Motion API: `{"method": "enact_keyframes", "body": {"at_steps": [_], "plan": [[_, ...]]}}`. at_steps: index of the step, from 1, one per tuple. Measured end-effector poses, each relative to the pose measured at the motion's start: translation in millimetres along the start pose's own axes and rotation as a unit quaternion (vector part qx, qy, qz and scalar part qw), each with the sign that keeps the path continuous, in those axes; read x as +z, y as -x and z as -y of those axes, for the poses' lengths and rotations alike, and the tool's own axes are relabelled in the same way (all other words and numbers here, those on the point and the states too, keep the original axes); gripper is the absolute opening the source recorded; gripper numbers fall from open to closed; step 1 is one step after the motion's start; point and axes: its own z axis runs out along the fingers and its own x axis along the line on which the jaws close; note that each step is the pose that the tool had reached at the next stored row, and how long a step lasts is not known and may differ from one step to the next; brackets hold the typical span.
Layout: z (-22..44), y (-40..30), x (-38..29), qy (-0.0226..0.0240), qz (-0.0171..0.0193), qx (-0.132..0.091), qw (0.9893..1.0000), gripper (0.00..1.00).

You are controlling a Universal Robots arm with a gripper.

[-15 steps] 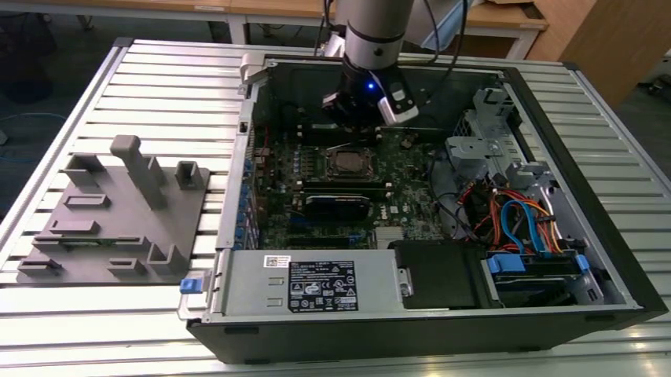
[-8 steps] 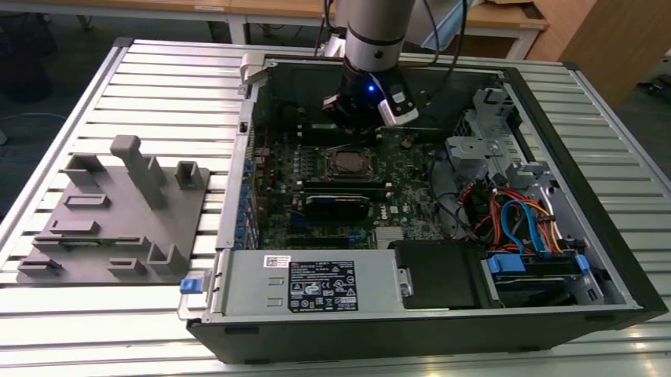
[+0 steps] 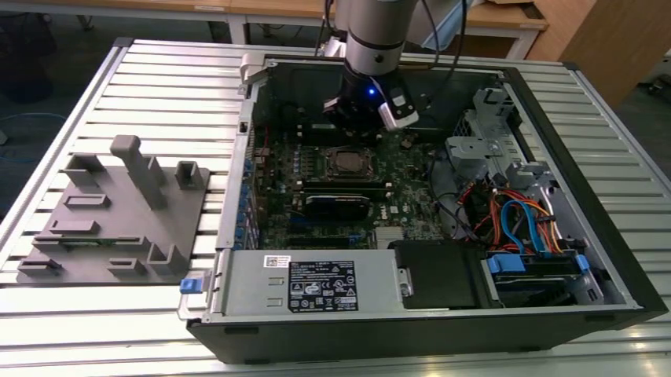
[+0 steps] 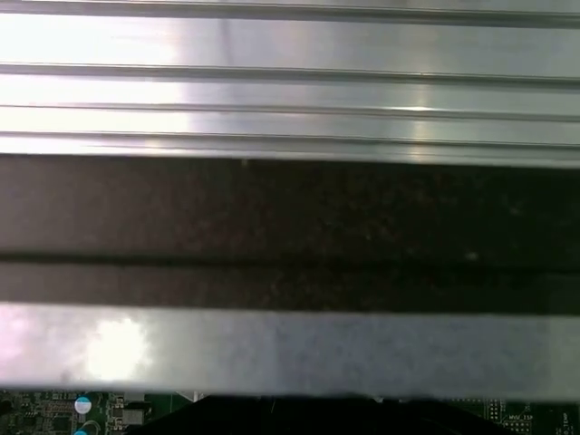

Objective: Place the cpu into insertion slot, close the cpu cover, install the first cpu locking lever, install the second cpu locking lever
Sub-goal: 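Install the first cpu locking lever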

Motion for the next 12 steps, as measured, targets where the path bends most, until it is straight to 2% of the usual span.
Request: {"method": "enact_keyframes", "body": {"at_steps": [8, 12], "plan": [[0.6, 1.7, 5.7, -0.0001, -0.0003, 0.0, 1.0, 0.1], [0.6, 2.1, 6.1, -0.0001, -0.0003, 0.0, 1.0, 0.1]]}}
